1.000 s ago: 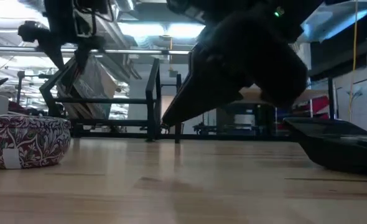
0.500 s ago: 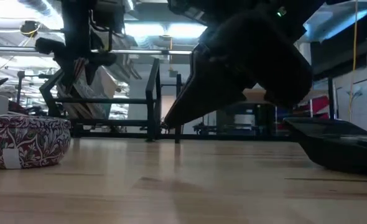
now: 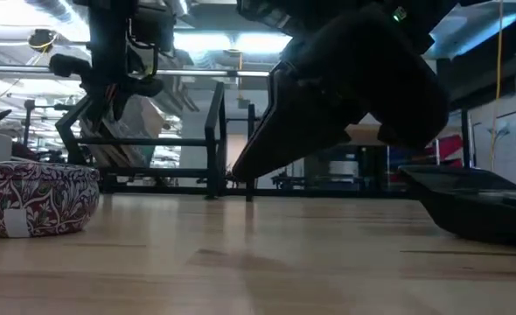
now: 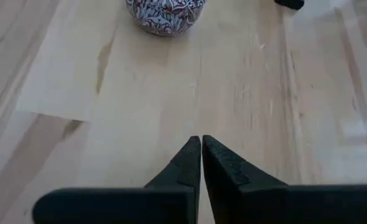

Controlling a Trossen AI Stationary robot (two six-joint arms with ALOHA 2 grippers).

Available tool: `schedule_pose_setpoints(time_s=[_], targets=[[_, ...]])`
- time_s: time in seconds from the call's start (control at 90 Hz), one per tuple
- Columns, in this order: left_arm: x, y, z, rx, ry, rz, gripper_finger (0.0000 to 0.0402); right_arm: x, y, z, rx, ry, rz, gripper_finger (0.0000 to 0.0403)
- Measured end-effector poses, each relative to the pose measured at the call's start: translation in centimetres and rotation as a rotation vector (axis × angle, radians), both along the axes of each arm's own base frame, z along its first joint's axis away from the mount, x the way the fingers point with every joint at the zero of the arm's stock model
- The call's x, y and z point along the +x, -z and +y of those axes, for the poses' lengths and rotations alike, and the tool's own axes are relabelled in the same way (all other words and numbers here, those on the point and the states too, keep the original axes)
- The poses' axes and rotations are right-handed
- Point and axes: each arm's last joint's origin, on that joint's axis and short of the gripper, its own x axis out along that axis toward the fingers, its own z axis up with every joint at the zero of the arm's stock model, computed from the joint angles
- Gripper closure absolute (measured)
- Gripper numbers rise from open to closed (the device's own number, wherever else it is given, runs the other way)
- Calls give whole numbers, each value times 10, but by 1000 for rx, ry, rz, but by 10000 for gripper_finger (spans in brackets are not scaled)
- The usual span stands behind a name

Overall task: Stock shelves
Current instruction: Remove the green book from the bookshelf

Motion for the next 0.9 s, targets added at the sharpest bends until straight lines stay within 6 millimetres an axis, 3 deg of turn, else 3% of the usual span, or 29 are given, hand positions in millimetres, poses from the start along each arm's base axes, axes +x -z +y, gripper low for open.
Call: schedule_pose_setpoints(time_s=[0.211, 0.444, 0.7, 0.9], targets=[[3, -1, 3, 19, 33, -5, 392, 0, 0, 0, 1, 2, 1, 402], [11, -13, -1, 98, 84, -10, 398, 0, 0, 0, 2, 6, 5, 402], [23, -66, -17, 212, 207, -119, 400, -1, 0, 0, 2, 6, 6, 402], [36, -115, -59, 218, 415, -316, 401, -5, 2, 1, -37, 25, 25, 402]])
